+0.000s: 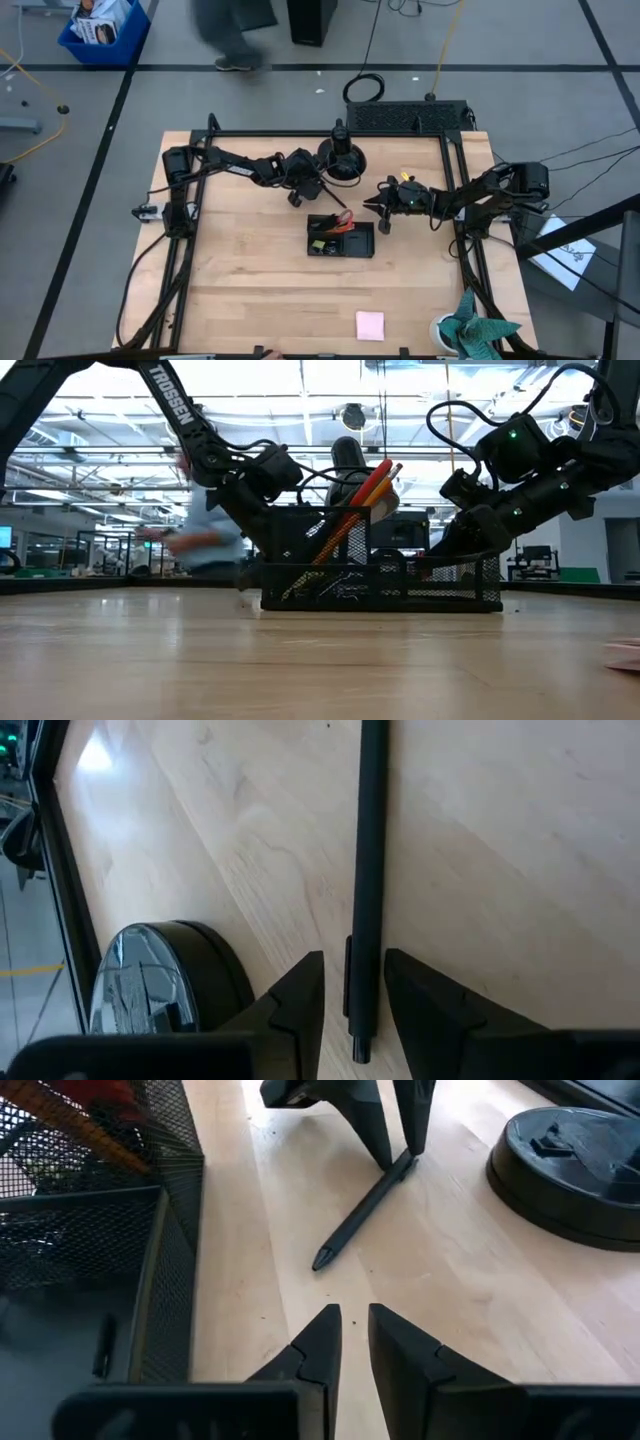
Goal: Pick and place office supplies into organizer
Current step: Put the black pen into the black desk organizer
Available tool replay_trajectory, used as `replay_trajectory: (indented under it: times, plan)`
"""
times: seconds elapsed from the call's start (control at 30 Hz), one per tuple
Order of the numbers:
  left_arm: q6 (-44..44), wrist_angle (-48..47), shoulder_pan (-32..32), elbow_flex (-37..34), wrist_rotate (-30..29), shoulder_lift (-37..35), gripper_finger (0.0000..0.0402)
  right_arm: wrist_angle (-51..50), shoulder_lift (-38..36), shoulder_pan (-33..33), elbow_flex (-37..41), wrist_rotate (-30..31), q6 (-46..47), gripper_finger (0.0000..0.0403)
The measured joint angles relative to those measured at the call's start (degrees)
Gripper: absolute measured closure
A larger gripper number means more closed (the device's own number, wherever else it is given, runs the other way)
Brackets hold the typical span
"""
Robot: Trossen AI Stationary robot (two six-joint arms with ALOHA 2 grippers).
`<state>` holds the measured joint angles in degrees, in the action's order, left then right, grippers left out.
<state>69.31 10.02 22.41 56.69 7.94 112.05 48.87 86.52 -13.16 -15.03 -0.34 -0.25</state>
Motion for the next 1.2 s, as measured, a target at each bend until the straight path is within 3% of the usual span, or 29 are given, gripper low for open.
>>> replay_trajectory:
  times: [0.23,0.67,0.97,1.1,1.2]
  plan:
    - [0.7,-1.9,0.0,0.6,0.0,0.0,0.0286,0.2,0.0,0.0,0.0,-0.1,0.0,0.0353]
    - [0.2,-27.6,0.1,15.4,0.2,6.4,0.0286,0.8,0.0,0.1,0.0,-1.5,0.7,0.0353]
    - [-0.2,-30.0,-0.9,15.9,0.2,6.6,0.0288,0.7,0.0,0.1,0.0,-1.5,0.7,0.0353]
    - [-0.2,-31.5,-1.8,15.9,0.0,6.6,0.0315,0.6,0.0,0.1,0.0,-1.5,1.1,0.0353]
    - [-0.9,-32.0,-2.2,15.8,-0.3,6.5,0.0359,0.6,0.0,0.1,0.0,-1.5,1.1,0.0353]
